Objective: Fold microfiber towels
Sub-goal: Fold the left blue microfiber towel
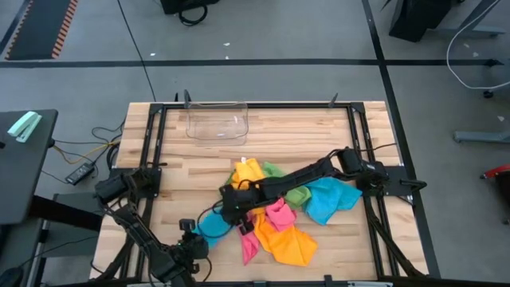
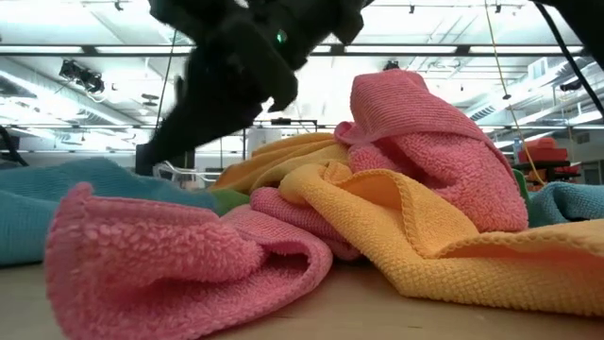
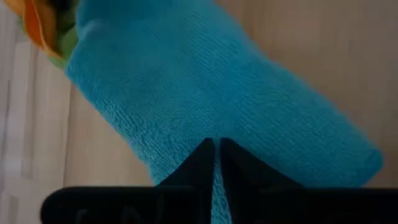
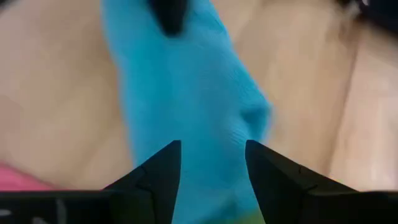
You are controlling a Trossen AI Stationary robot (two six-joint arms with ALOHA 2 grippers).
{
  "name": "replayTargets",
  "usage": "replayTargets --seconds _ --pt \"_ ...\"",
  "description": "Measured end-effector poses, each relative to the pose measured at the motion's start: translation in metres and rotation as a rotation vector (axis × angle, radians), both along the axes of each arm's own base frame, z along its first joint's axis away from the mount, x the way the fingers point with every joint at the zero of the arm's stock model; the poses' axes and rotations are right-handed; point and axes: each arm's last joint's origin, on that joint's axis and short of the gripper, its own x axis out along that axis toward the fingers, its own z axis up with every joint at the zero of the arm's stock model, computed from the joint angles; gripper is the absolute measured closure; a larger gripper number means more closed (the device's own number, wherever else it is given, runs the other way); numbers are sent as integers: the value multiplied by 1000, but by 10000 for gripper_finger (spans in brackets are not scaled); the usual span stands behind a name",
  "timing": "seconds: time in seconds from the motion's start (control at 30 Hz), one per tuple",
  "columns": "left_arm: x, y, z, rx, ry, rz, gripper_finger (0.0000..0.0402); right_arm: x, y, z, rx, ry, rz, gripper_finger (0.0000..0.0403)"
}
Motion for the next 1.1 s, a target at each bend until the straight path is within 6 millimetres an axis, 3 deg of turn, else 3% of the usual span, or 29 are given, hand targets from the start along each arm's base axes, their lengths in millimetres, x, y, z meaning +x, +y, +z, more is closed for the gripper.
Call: replayTargets --seconds 0.17,0.3,0.53,0.9,1.0,1.1 --pt "-6 0 -3 20 8 -19 374 0 25 6 -20 -105 94 215" --pt "-11 -3 -3 37 -11 -43 369 1 32 6 -41 -200 146 215" --pt "-12 -8 -3 -9 -48 -26 362 2 3 -24 47 -321 81 215" --pt "-6 -8 -4 -35 -64 -11 359 -1 -48 -47 92 -144 -284 239" --pt "-6 -8 -4 -37 -65 -11 355 -8 -52 -56 10 -53 -406 246" --pt "-6 -8 -4 -35 -62 -14 354 -12 -50 -52 -3 -1 -410 252"
